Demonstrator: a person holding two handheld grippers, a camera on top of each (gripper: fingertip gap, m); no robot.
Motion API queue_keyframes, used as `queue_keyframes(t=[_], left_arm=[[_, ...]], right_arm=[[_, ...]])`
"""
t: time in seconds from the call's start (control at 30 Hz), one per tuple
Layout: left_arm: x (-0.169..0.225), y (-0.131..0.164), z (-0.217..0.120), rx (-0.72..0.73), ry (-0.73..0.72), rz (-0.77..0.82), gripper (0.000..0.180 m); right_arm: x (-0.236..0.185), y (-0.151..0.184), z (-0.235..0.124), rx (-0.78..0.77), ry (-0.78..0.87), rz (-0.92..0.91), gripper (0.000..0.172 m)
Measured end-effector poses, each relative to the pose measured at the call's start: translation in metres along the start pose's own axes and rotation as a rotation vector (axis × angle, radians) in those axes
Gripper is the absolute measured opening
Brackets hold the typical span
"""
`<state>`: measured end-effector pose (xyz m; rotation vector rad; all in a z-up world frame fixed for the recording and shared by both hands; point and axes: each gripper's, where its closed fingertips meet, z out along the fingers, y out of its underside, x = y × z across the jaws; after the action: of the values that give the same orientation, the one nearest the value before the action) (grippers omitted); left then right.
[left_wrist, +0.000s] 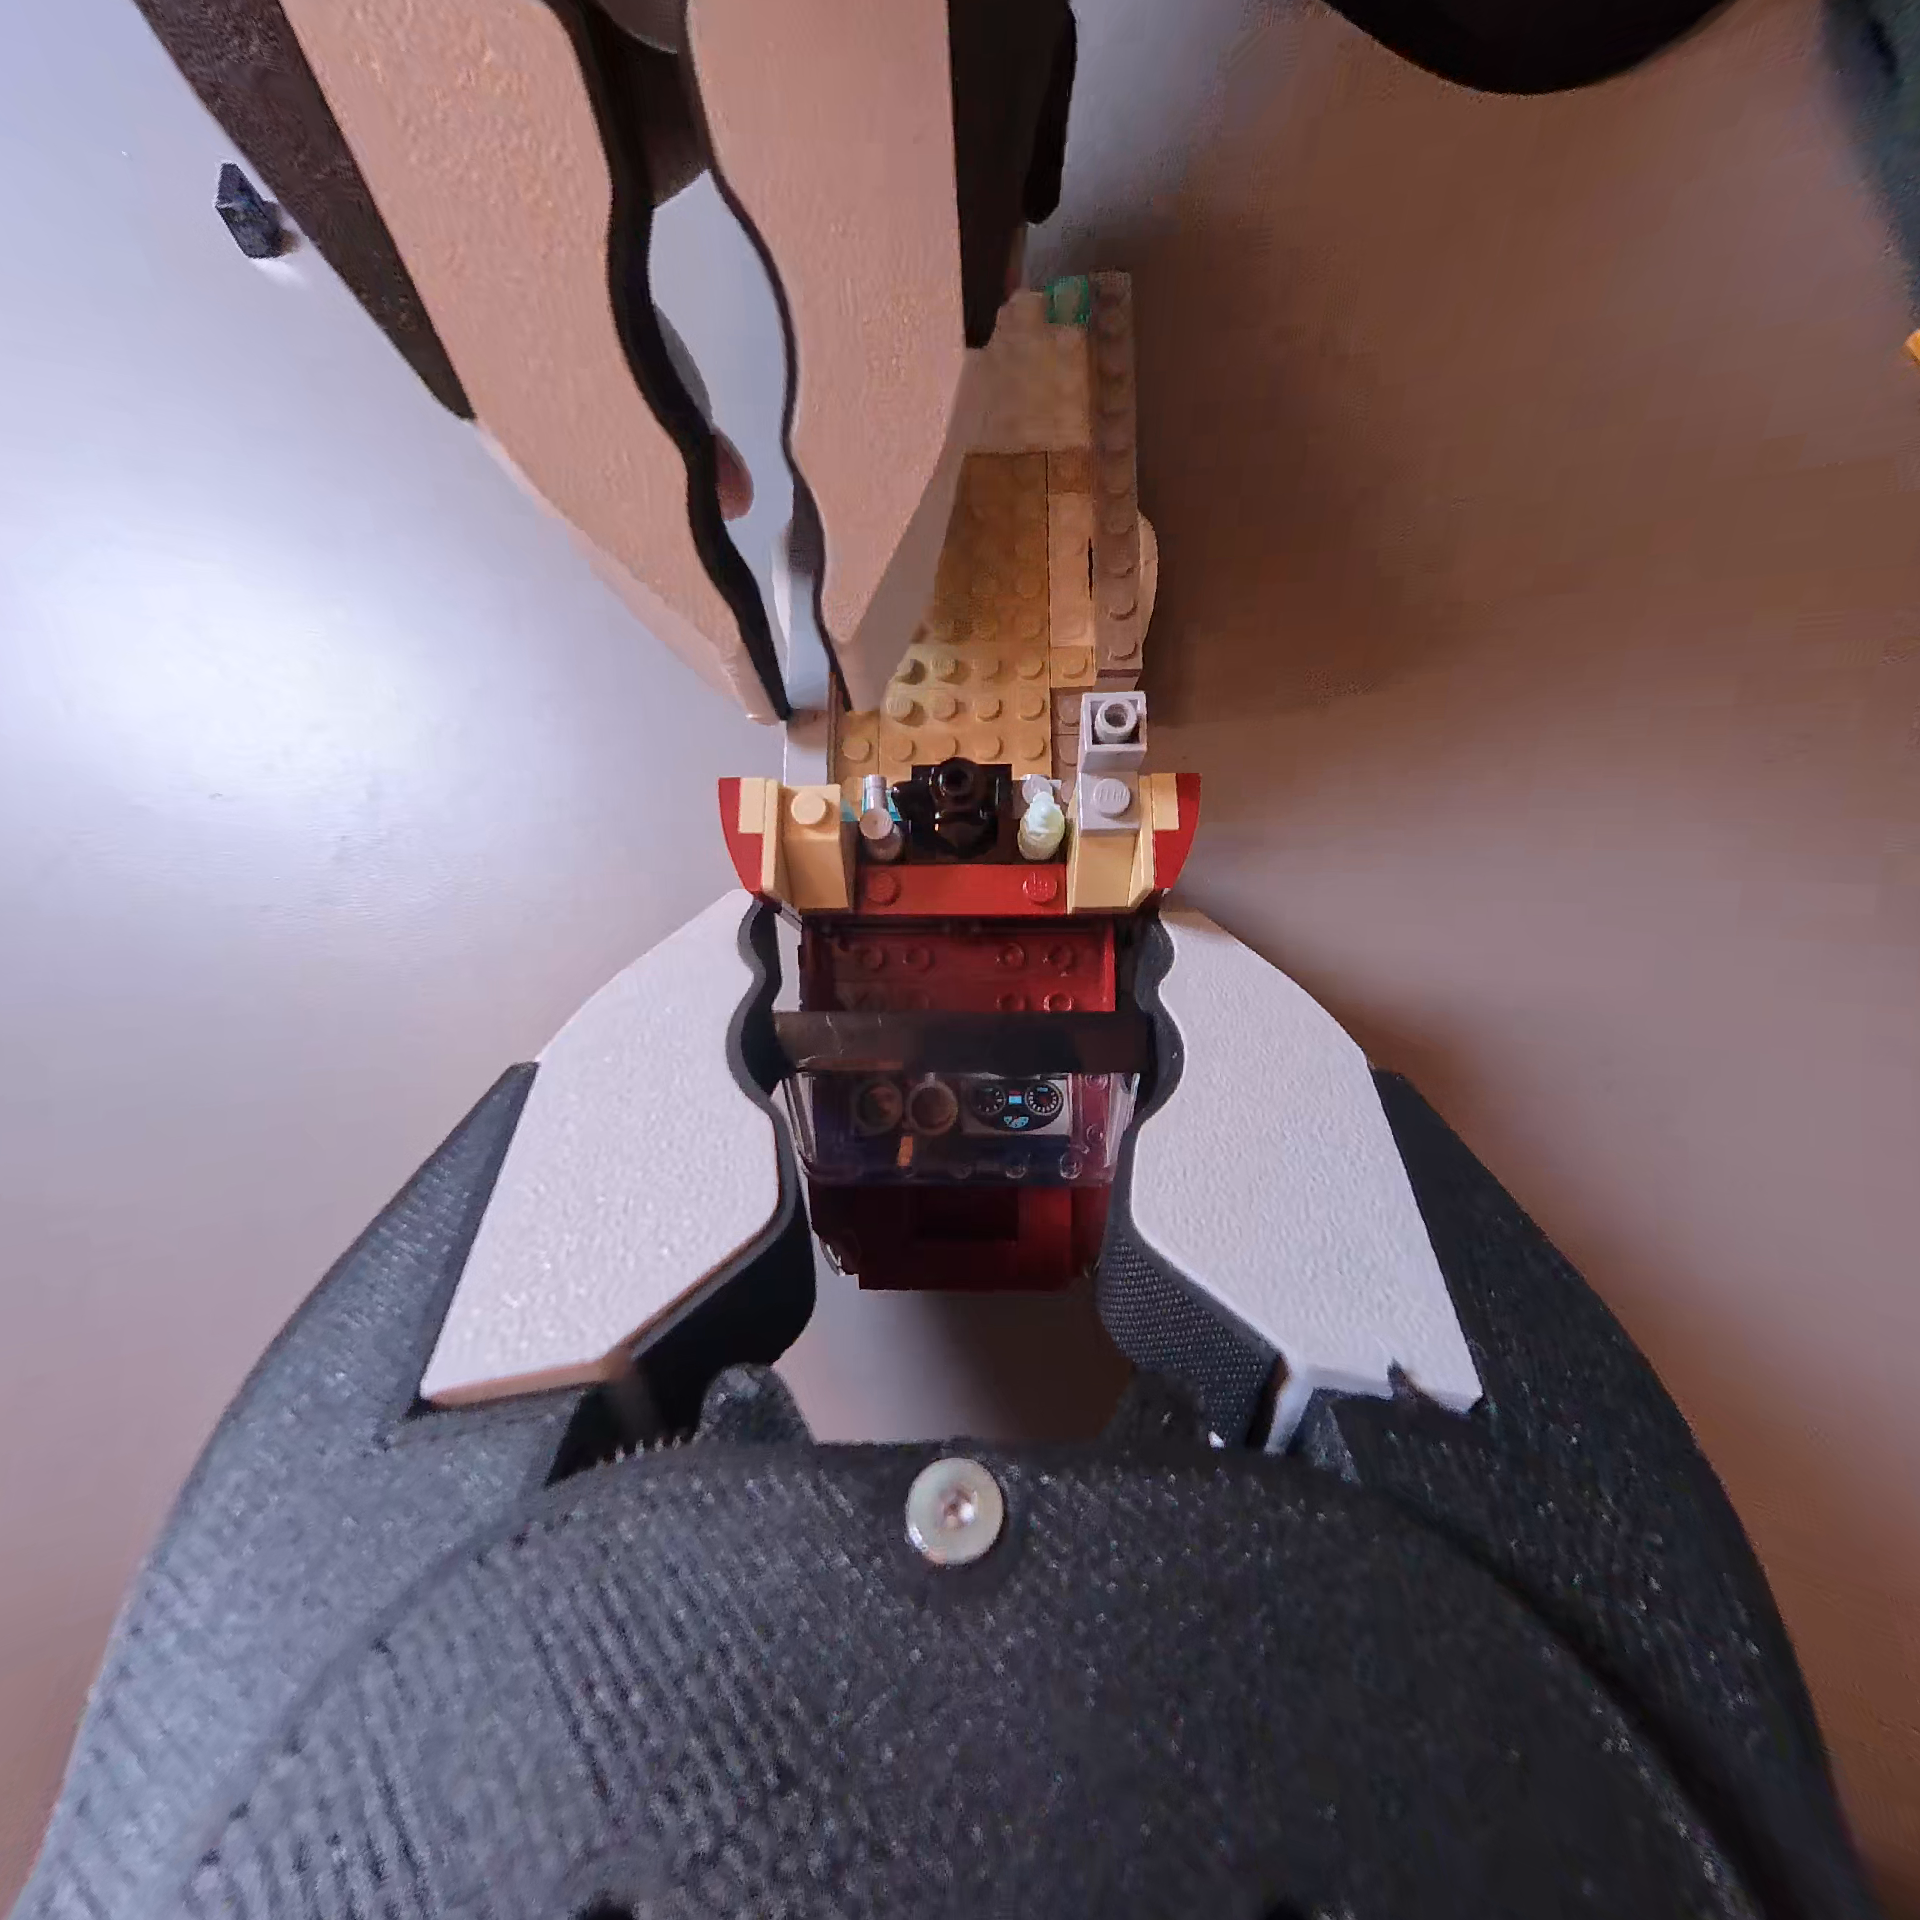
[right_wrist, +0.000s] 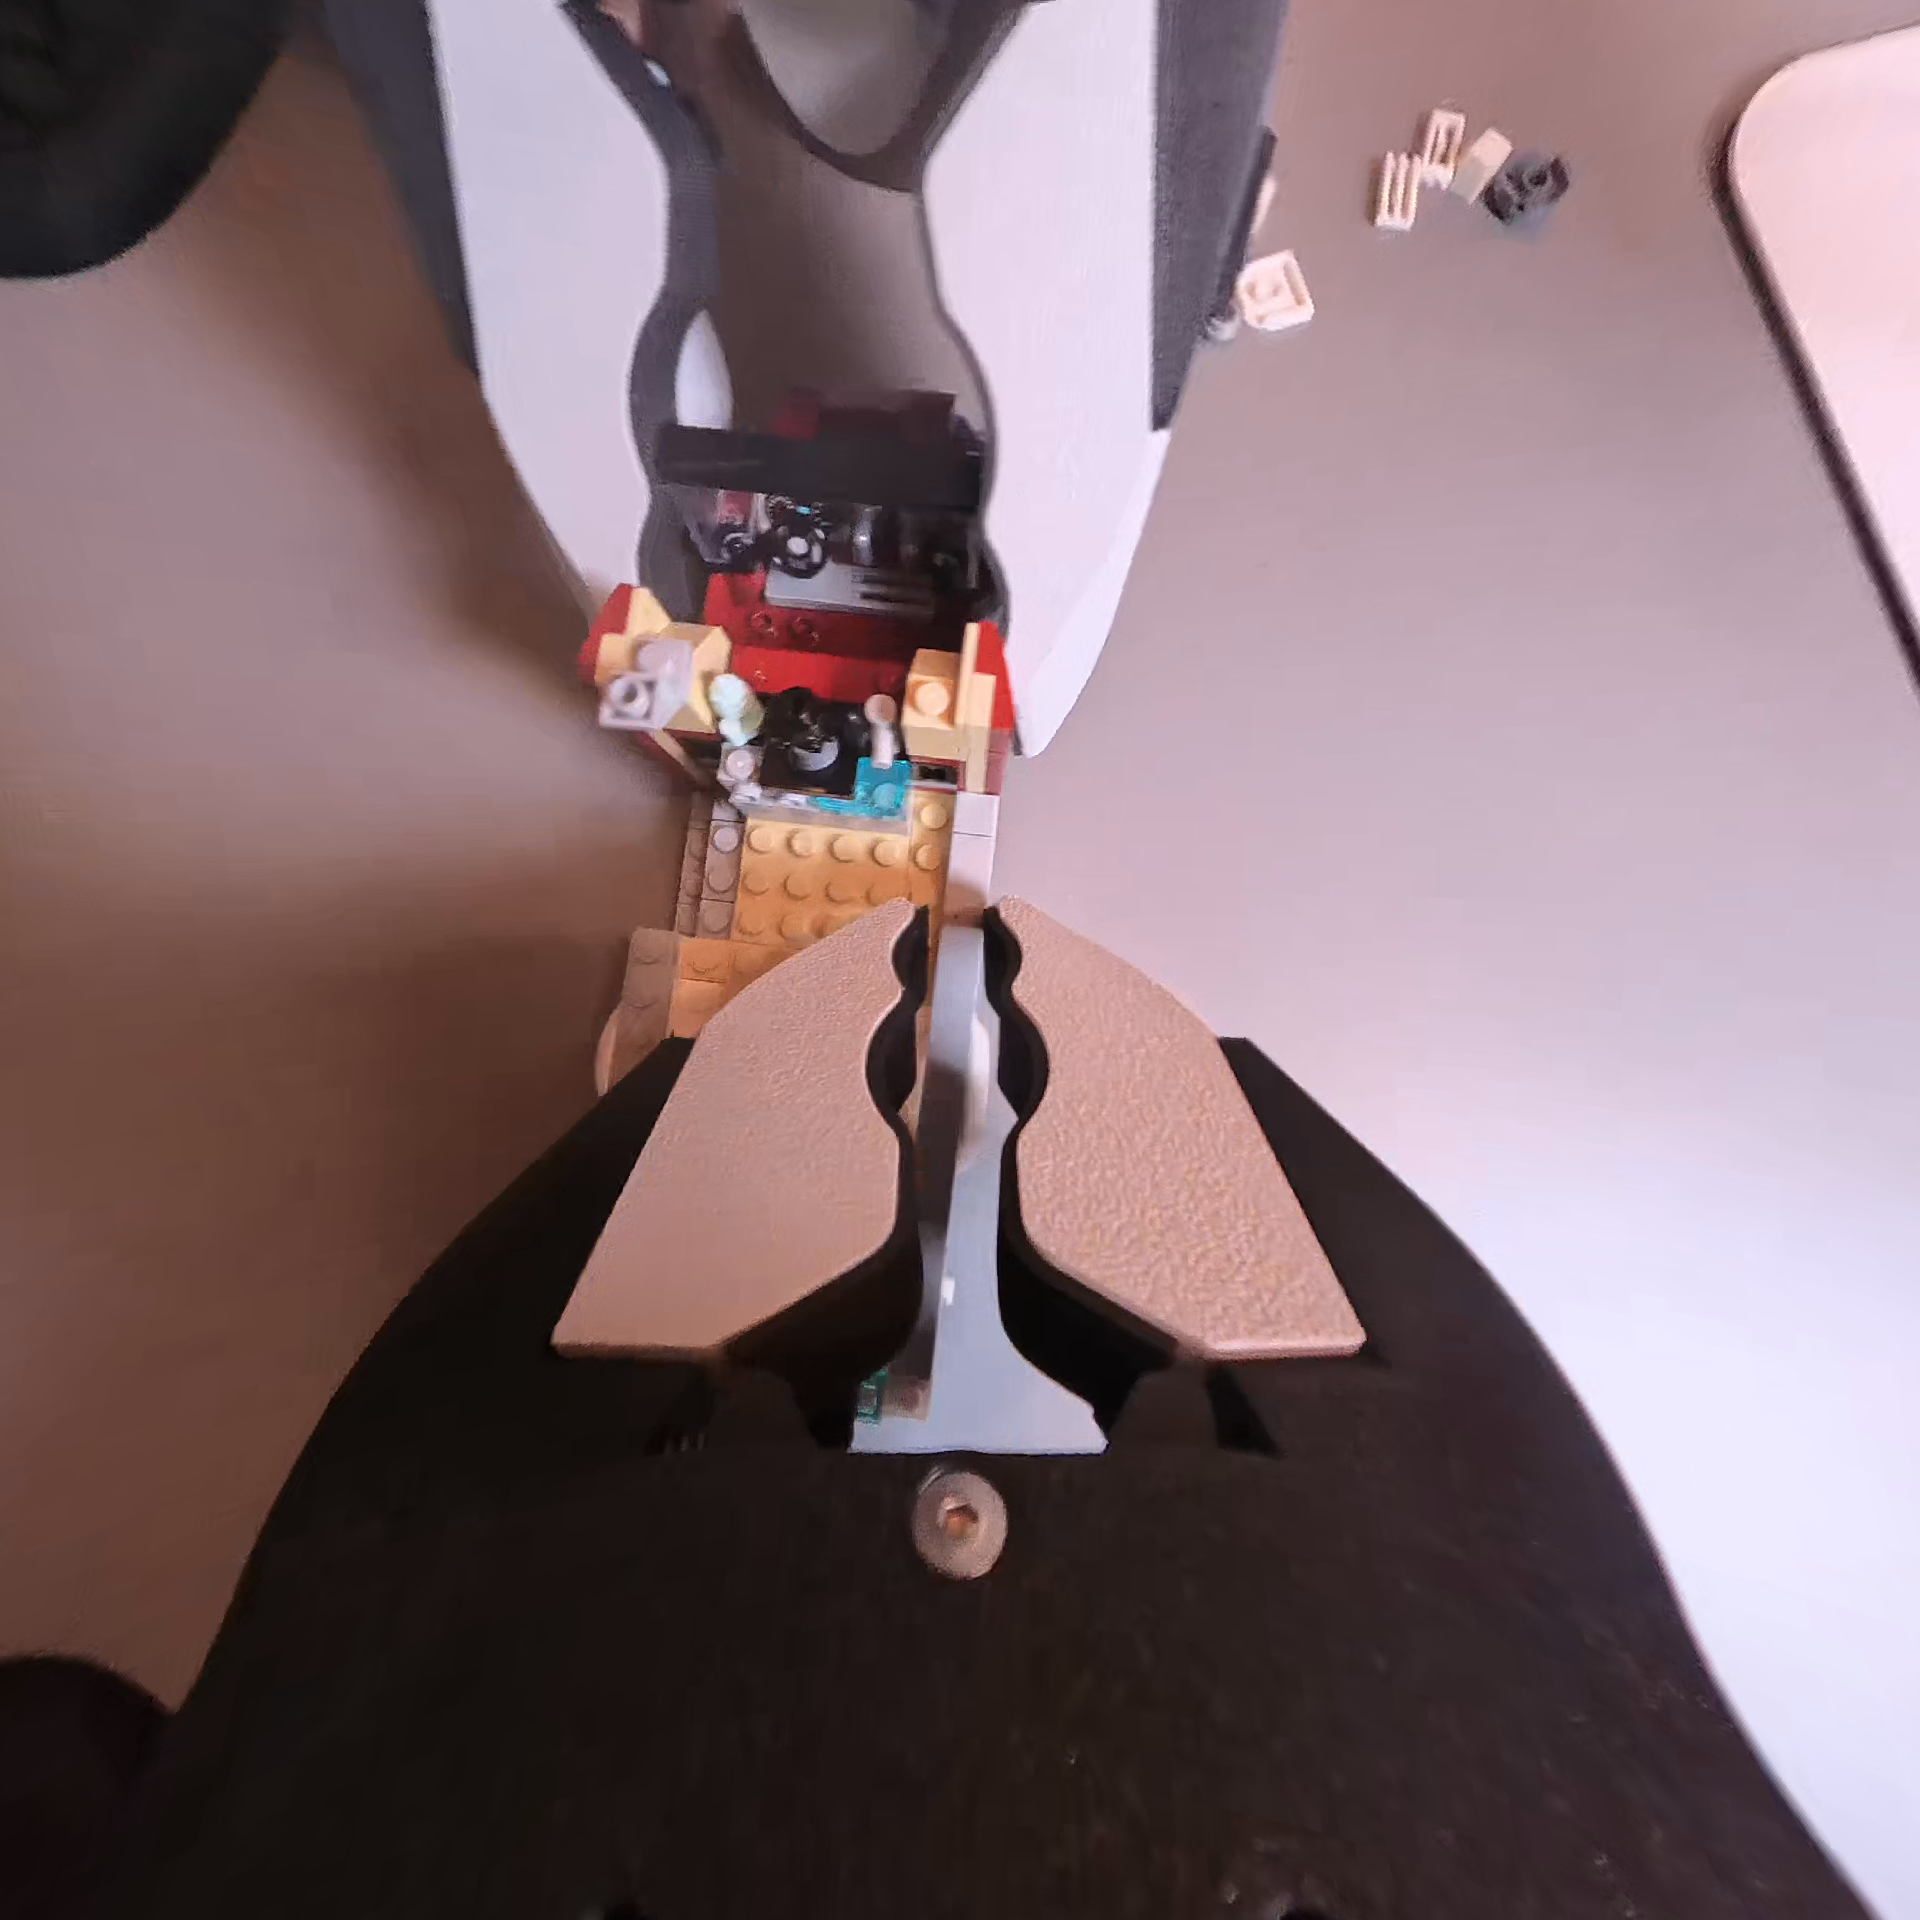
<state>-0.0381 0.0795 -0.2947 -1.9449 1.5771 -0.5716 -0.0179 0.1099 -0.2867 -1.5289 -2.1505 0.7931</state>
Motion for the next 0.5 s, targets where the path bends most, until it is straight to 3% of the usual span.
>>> queue_keyframes(t=[0.23,0.5], left_arm=[[0.0020,-0.0001,0.0000,0.010,0.001,-0.008,0.067],[0.0062,0.0006,0.0000,0.003,0.030,-0.008,0.067]], right_arm=[[0.0007,0.0024,0.0040,-0.094,-0.071,0.012,0.008],[-0.0031,0.0009,0.0029,0.034,0.053,-0.160,0.007]])
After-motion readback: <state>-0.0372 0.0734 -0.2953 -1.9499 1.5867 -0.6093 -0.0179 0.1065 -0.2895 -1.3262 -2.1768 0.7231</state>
